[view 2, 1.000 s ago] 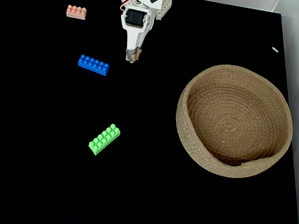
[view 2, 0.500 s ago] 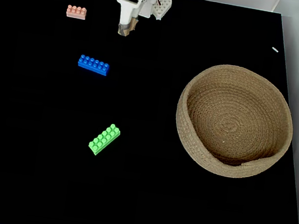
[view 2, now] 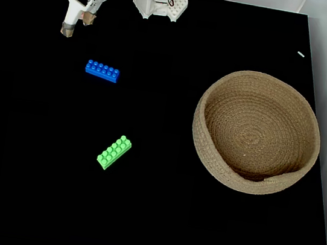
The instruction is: Place the lego blocks in the tray
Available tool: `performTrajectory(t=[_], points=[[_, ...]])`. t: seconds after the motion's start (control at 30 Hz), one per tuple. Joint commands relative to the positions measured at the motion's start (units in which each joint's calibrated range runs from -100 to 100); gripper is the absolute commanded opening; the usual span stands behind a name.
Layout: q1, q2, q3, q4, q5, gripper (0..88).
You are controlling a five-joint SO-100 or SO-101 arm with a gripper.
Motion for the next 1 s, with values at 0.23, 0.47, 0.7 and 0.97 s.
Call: performTrajectory(t=[0.23,0.47,0.7,0.97], points=[[7.9,7.1,-14.6,18.9,8.7,25.9],[10.9,7.3,-14.9,22.5,12.4,27.9],[16.4,7.0,-11.1,24.7,18.0,28.7],[26.0,8.0,-11.7,23.4,23.7,29.9]])
